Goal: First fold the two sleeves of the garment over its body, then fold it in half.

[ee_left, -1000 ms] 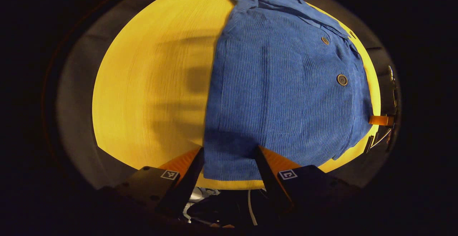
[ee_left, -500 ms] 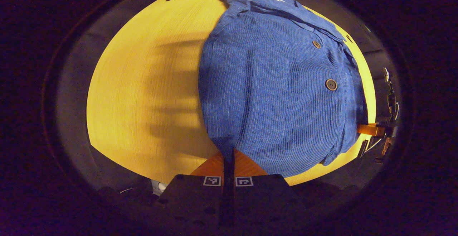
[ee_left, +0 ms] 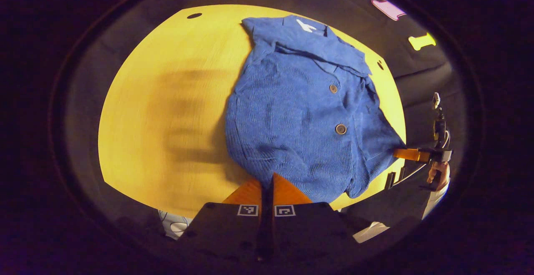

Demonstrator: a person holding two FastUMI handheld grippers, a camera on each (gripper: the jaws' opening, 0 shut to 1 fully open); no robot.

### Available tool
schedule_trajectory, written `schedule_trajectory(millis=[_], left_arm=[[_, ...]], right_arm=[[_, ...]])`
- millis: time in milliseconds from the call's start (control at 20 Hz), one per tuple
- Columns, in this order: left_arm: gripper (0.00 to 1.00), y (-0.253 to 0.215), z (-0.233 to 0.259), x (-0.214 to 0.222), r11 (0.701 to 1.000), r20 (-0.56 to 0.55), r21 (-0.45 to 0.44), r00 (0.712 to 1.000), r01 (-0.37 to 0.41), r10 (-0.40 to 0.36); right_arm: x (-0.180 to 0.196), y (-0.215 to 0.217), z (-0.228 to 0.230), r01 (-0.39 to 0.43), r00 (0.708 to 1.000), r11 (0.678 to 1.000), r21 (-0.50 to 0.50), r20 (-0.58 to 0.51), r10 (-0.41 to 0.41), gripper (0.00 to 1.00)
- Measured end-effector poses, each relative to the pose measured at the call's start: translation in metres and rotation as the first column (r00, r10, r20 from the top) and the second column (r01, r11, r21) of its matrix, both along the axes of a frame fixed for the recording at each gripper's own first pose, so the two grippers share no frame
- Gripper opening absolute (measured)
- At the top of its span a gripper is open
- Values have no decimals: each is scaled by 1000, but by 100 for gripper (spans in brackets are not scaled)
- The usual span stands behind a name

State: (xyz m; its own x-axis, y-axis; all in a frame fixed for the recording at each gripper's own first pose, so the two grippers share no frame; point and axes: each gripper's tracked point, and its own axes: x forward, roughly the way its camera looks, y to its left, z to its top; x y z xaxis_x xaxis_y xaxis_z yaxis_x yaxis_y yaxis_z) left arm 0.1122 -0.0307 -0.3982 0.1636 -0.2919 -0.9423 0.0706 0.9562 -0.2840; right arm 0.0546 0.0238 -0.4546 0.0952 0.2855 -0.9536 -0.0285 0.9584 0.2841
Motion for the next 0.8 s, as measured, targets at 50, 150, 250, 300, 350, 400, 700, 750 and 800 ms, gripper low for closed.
schedule_trajectory(millis=[50, 150, 250, 300, 350, 400, 700, 750, 800], left_arm=[[0, 0, 14, 7, 1000, 38, -15, 999, -6, 7], [0, 4, 41, 23, 1000, 121, -14, 993, -2, 4], [0, 6, 67, 45, 1000, 196, 5, 980, 15, -16], [0, 5, 83, 61, 1000, 233, 5, 972, 20, -21], [0, 3, 99, 79, 1000, 267, 1, 963, 23, -23], [0, -1, 114, 98, 1000, 300, -12, 954, 25, -20], [0, 7, 174, 223, 1000, 490, 23, 871, 12, -22], [0, 3, 174, 248, 999, 510, 45, 859, 11, -32], [0, 1, 171, 272, 997, 525, 72, 850, 11, -48]], right_arm=[[12, 0, 13, 7, 999, 1000, 5, 32, -8, 5], [37, 3, 43, 25, 994, 999, 31, 103, -28, 5], [67, 11, 76, 45, 982, 997, 61, 182, -56, 5], [85, 12, 89, 51, 973, 996, 70, 224, -65, 5], [103, 13, 101, 54, 961, 996, 72, 268, -71, 5], [122, 12, 111, 55, 947, 996, 66, 312, -73, 5], [236, 21, 154, 80, 848, 994, 72, 519, -106, 5], [260, 23, 153, 90, 837, 993, 77, 534, -118, 5], [284, 27, 146, 103, 829, 992, 74, 544, -127, 5]])
